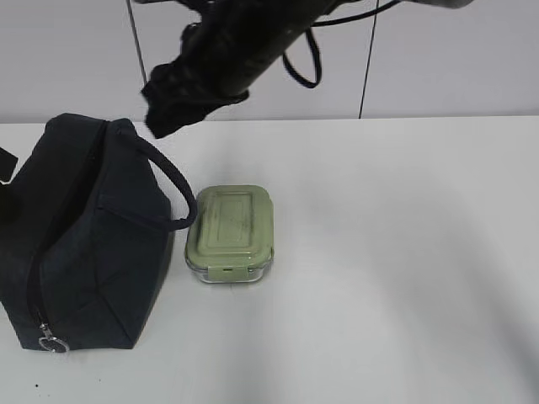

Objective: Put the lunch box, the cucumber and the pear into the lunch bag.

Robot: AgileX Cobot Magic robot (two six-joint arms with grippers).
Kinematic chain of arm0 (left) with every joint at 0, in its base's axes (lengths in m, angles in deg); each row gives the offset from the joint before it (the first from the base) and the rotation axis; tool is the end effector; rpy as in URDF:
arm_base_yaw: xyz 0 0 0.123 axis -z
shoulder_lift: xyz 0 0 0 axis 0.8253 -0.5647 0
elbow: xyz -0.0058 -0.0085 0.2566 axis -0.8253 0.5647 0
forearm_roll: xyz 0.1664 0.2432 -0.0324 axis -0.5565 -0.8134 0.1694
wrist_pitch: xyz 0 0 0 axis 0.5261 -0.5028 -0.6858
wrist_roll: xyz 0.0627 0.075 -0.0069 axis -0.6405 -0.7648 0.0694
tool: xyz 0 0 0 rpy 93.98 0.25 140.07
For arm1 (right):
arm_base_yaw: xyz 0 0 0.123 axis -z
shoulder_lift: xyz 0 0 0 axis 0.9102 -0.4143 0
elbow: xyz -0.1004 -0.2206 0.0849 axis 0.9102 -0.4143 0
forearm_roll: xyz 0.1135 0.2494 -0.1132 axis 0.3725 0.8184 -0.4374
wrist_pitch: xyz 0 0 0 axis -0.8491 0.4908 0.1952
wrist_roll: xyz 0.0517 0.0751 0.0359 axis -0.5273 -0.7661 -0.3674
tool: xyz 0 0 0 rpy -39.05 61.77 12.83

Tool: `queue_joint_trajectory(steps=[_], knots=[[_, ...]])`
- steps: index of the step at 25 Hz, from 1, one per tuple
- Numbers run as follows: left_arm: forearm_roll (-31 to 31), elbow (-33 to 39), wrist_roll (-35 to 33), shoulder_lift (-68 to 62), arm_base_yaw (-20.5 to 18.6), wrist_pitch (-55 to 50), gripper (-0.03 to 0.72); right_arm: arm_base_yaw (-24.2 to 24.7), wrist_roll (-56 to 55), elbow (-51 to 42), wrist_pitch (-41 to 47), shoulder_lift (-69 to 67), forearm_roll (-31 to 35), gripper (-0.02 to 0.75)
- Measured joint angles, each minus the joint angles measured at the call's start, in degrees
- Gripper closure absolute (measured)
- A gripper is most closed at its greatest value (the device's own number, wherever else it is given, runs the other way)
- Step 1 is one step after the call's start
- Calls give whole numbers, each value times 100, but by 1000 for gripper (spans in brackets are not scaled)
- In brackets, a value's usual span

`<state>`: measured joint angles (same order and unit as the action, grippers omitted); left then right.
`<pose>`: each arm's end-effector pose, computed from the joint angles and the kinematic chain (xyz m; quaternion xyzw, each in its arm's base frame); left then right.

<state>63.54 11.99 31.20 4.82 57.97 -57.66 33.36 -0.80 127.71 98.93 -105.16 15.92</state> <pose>0.2953 -0.0371 0.2230 0.0666 0.9662 -0.1251 0.2152 0.4042 0.2967 0.2652 -0.3987 0.8356 0.2344 0.2965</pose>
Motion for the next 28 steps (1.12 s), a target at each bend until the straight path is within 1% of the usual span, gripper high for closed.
queue_joint_trajectory(steps=[2, 4, 6, 9, 12, 16, 18, 20, 24, 28], knots=[[-4, 0, 0, 0, 0, 0, 680, 375, -283, -255, 13, 24, -21, 290], [-4, 0, 0, 0, 0, 0, 680, 718, -512, -786, -40, 24, 145, 290], [-4, 0, 0, 0, 0, 0, 680, 1127, -500, -1394, -91, 24, 698, 290], [-11, 0, 0, 0, 0, 0, 680, 1554, 91, -2200, -187, 24, 1864, 289], [-26, 0, 0, 0, 0, 0, 680, 1656, 654, -2571, -363, -36, 2817, 277], [-39, 0, 0, 0, 0, 0, 680, 1659, 1041, -2638, -468, -315, 3591, 214], [-42, 0, 0, 0, 0, -5, 680, 1659, 1140, -2638, -468, -492, 3749, 185], [-46, 0, 0, 0, 0, -5, 680, 1659, 1191, -2638, -468, -668, 3831, 174], [-53, 0, 0, 0, 0, -10, 680, 1669, 1226, -2650, -468, -899, 3974, 171], [-53, 0, 0, 0, 0, -16, 681, 1669, 1423, -2650, -388, -1096, 4333, 170]])
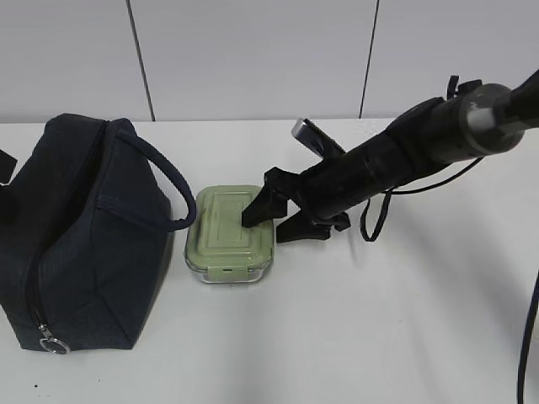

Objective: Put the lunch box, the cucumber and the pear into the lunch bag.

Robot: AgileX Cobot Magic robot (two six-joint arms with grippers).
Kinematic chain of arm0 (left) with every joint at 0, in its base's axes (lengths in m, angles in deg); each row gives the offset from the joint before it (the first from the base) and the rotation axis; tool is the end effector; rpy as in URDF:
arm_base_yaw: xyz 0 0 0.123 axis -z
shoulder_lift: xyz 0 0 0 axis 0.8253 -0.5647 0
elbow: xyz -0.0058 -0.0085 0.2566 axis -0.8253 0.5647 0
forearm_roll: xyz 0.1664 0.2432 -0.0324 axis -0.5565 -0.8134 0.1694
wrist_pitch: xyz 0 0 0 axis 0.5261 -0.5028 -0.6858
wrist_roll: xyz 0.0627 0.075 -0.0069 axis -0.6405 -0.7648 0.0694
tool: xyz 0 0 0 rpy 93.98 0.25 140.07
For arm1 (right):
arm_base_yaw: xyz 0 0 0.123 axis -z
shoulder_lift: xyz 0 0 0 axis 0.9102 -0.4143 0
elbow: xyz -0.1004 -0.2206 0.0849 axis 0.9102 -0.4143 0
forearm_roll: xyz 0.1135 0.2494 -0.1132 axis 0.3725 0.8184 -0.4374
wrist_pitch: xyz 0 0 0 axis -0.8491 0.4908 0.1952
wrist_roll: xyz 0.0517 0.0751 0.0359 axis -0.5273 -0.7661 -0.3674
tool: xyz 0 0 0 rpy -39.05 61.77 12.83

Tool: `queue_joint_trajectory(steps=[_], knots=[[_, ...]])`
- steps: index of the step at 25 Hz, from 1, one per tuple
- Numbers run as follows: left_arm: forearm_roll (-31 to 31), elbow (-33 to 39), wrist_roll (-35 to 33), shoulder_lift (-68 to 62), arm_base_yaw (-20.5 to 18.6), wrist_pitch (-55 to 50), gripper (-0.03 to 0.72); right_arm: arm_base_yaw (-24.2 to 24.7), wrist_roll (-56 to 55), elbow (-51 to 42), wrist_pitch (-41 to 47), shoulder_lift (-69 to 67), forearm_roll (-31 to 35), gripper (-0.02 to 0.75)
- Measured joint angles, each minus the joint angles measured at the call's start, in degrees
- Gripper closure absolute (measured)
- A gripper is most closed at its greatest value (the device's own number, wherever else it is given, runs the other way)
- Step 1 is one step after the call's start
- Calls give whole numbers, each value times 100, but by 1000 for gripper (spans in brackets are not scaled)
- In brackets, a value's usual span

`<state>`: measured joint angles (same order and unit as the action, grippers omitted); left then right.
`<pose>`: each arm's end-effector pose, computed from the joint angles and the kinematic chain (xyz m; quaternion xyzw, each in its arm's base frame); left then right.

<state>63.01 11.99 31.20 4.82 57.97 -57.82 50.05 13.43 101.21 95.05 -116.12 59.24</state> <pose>0.2950 -0.0364 0.2227 0.0691 0.9669 -0.1213 0.2136 0.4204 0.1866 0.0625 -0.0620 0.8983 0.4165 0.1256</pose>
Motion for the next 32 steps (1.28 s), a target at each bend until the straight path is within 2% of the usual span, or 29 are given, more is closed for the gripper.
queue_joint_trajectory(steps=[6, 11, 13, 24, 28, 32], knots=[[0, 0, 0, 0, 0, 0, 681, 0, 194, 0, 222, -182, 494, 181], [0, 0, 0, 0, 0, 0, 681, 11, 203, 0, 459, -240, 670, 348], [0, 0, 0, 0, 0, 0, 681, 34, 203, 0, 494, -240, 680, 370], [0, 0, 0, 0, 0, -11, 681, 751, 366, 93, 550, 784, 336, 376], [0, 0, 0, 0, 0, -6, 681, 608, 403, 701, 848, 1243, 346, 377], [0, 0, 0, 0, 0, -6, 681, 252, 391, 1475, 944, 1328, 514, 378]])
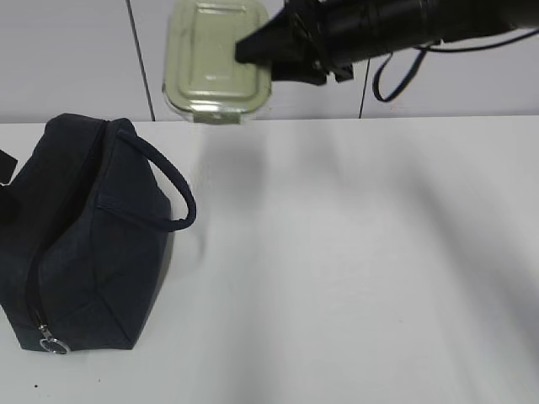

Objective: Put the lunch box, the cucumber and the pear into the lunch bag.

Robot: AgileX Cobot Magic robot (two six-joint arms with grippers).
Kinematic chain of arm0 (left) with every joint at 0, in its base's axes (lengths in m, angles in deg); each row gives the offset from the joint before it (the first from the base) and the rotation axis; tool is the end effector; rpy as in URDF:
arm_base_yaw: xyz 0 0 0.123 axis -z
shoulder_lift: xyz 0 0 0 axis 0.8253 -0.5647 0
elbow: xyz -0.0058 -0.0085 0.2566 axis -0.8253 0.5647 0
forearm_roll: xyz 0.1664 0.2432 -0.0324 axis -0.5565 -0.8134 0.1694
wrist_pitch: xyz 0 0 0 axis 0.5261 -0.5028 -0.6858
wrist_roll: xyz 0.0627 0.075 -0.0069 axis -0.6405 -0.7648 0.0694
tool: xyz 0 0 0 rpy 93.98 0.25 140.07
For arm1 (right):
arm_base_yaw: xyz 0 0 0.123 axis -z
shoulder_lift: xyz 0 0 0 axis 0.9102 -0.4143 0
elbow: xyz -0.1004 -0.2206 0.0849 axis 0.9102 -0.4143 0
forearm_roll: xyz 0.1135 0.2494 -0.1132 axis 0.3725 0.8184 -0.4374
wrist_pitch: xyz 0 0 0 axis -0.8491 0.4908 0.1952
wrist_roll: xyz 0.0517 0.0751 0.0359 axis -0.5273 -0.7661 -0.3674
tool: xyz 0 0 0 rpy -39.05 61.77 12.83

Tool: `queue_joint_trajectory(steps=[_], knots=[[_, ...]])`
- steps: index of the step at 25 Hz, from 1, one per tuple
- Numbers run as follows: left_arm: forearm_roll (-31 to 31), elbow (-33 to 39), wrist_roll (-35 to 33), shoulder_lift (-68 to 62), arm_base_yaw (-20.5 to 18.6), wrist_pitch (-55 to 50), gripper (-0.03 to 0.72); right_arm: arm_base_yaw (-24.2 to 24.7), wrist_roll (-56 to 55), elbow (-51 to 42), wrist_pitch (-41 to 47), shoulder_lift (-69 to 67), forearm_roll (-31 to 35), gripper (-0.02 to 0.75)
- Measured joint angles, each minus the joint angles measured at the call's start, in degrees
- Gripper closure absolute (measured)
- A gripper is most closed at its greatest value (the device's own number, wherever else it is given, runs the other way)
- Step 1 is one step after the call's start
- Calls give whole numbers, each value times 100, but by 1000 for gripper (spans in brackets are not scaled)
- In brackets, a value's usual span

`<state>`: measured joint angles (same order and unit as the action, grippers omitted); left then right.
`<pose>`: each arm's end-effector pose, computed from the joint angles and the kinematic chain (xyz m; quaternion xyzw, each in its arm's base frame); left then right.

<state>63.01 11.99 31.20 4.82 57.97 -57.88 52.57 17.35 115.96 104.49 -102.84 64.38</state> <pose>0.2949 -0.0365 0.2226 0.0692 0.9670 -0.1214 0.2131 0.4485 0.1844 0.2623 -0.1785 0.7884 0.5006 0.3097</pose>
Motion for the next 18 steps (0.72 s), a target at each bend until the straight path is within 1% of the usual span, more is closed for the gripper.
queue_joint_trajectory(steps=[3, 5, 8, 18], knots=[[0, 0, 0, 0, 0, 0, 681, -528, 2, 420, -356, 0, -10, 379], [0, 0, 0, 0, 0, 0, 681, -860, 2, 539, -728, 0, -36, 379], [0, 0, 0, 0, 0, 0, 681, -1269, 2, 686, -1033, -131, -45, 379], [0, 0, 0, 0, 0, 0, 681, -1842, 2, 1298, -1366, -1122, 248, 379]])
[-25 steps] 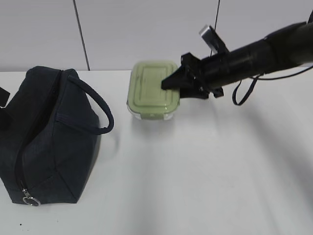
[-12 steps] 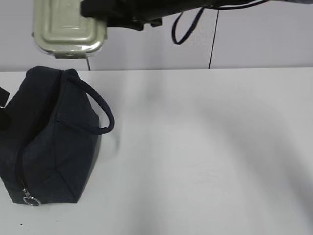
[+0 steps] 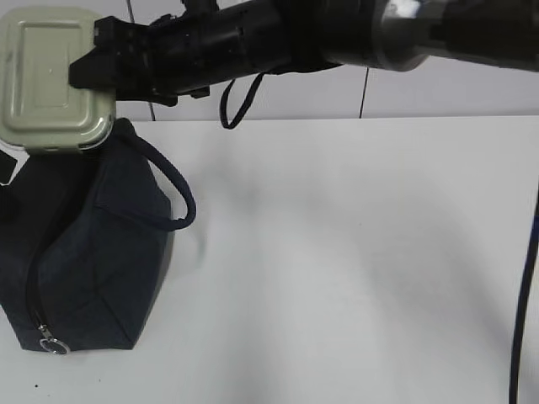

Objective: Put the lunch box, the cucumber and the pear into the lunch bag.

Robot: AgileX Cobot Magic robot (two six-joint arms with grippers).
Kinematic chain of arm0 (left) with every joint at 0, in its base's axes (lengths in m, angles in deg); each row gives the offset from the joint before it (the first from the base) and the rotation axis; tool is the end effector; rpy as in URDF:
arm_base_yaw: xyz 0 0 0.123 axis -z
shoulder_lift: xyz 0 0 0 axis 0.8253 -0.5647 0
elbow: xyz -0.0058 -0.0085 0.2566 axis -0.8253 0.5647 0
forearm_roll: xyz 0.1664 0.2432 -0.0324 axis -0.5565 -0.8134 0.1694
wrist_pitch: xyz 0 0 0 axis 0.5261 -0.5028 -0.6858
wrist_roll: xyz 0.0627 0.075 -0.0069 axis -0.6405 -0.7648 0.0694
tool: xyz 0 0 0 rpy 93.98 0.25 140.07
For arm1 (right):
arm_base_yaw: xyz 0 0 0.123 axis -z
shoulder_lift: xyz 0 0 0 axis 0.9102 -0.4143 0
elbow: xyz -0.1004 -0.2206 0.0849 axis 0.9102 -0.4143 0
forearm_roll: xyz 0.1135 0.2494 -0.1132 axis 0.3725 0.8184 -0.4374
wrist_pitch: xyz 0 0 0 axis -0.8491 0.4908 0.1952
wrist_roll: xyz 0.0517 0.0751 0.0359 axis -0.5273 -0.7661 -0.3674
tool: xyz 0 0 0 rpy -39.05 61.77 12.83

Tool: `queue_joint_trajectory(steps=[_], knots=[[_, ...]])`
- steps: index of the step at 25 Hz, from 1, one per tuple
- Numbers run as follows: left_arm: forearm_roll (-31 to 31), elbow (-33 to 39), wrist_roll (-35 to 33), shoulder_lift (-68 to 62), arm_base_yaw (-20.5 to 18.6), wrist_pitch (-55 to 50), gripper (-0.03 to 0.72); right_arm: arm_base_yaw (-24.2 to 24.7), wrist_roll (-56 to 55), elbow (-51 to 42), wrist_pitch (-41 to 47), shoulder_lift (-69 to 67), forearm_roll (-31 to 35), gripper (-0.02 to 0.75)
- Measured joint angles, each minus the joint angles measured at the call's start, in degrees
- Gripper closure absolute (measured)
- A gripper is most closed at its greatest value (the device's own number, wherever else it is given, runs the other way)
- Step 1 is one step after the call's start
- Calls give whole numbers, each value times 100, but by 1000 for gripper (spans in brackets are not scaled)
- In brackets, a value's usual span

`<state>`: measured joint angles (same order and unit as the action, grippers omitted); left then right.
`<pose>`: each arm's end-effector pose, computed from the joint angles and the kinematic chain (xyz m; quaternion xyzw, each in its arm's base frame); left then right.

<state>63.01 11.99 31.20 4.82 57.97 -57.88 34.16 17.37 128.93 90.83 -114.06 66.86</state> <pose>0.2949 -0.0365 0.2226 0.0692 0.9670 -0.1214 0.2131 0.4263 0.3360 0.2448 -0.2266 0.7618 0.5155 0.3202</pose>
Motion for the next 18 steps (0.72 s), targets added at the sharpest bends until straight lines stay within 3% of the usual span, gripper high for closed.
queue_joint_trajectory(steps=[6, 9, 14, 18], knots=[[-13, 0, 0, 0, 0, -5, 682, -175, -107, 83, 133, -186, -138, 379], [-20, 7, 0, -31, 0, -28, 683, -164, -650, 131, 330, -186, -982, 379], [-121, 55, 0, -61, 0, -12, 683, -140, -1586, 183, 861, -137, -2990, 380], [-103, 55, 0, -41, 0, 43, 683, -140, -1665, 144, 1229, -137, -3718, 381]])
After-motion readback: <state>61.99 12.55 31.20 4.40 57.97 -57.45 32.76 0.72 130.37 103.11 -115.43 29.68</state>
